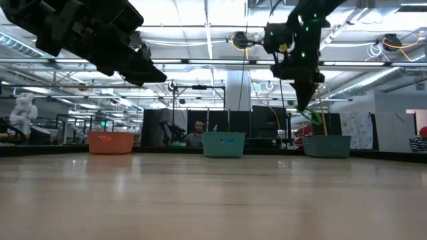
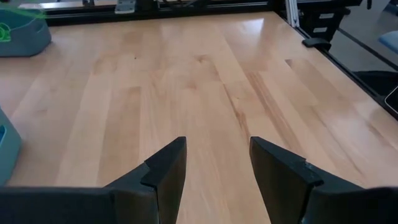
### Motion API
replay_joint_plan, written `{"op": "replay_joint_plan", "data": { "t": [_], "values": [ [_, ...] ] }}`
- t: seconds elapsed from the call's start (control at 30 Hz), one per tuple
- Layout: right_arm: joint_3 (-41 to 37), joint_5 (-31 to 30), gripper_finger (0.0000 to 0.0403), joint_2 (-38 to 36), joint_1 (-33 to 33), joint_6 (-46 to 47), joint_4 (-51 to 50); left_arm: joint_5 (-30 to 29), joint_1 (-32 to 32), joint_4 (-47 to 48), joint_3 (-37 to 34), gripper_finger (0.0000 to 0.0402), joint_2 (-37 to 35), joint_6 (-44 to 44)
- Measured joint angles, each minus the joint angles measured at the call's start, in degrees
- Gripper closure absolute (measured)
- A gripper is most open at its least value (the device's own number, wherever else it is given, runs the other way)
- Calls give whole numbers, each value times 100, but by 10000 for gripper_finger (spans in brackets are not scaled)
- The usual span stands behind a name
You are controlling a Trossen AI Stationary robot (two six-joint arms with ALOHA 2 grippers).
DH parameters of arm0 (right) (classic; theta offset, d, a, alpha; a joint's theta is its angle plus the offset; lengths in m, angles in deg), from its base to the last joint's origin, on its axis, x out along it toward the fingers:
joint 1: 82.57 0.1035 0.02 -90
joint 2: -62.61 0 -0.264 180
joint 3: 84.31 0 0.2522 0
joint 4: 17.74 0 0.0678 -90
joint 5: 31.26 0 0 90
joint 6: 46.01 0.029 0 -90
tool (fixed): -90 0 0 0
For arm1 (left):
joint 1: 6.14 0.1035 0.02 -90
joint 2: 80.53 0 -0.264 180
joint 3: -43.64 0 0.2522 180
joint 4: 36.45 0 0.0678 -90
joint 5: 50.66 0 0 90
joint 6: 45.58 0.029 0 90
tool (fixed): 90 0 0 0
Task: Sort rubber bands into baskets
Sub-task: Put the green rubber band into the dark blue bin
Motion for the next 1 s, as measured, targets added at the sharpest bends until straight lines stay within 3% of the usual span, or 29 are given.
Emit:
{"op": "replay_joint_plan", "data": {
  "t": [0.23, 0.33, 0.5, 0.6, 1.0],
  "values": [
    [0, -26, 403, 34, -1513, -321, 435, -310, 15, 9, 0, 217, 0, 163],
    [0, 1, 403, 118, -1893, -406, 628, -1052, 11, -130, 0, 217, 0, 207],
    [0, 18, 402, 384, -2294, -513, 781, -2776, 15, -462, 2, 217, -2, 200],
    [-2, 19, 402, 577, -2481, -523, 713, -3304, 15, -372, 2, 217, -2, 158],
    [-4, 23, 382, 782, -2754, -440, 680, -3578, 13, -96, 2, 217, -2, 147]
  ]
}}
